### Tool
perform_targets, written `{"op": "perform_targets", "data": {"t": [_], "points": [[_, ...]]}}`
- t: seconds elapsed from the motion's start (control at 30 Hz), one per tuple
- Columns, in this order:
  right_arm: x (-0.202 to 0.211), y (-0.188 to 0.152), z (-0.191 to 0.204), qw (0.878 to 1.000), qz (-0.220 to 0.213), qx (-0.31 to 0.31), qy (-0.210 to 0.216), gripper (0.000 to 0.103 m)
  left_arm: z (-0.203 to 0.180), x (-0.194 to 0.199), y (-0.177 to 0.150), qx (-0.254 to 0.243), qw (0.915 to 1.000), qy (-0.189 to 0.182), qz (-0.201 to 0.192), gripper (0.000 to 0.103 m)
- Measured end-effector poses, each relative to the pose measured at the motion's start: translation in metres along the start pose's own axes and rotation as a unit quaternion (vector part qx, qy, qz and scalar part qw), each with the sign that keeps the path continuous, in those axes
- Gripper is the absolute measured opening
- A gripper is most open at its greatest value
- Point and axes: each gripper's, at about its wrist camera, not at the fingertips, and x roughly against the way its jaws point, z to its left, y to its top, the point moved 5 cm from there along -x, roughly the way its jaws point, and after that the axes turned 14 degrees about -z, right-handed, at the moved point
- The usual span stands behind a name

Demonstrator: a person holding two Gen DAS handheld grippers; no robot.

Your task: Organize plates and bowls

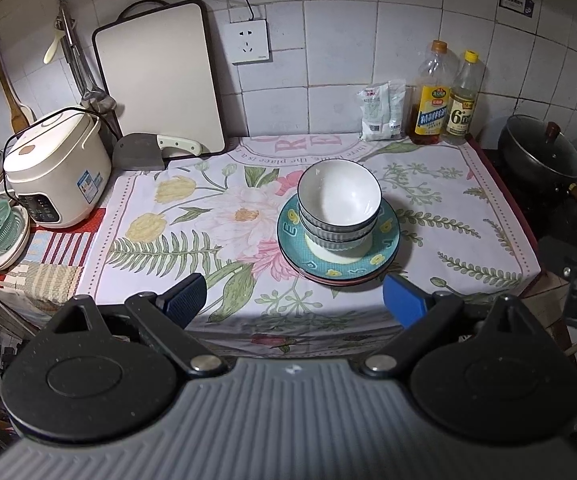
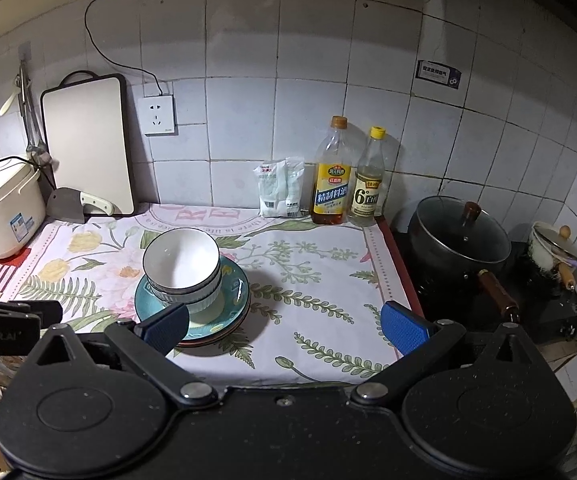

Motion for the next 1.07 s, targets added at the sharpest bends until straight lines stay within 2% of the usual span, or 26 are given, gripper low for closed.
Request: {"op": "perform_targets", "data": {"t": [0.3,0.6,1.07], "points": [[-0.004,-0.001,0.001,1.000,-0.008,0.008,-0.015,0.103,0.007,-0.004,-0.002,-0.004,0.9994,0.028,-0.022,0.096],[-0.005,-0.003,0.004,1.000,0.000,0.014,-0.014,0.103,0.009,-0.008,-0.003,0.004,0.9999,0.008,-0.013,0.096],[-0.007,-0.006,0.009,1.000,0.014,0.007,-0.013,0.103,0.012,-0.006,-0.005,0.003,1.0000,0.003,-0.005,0.096]]}}
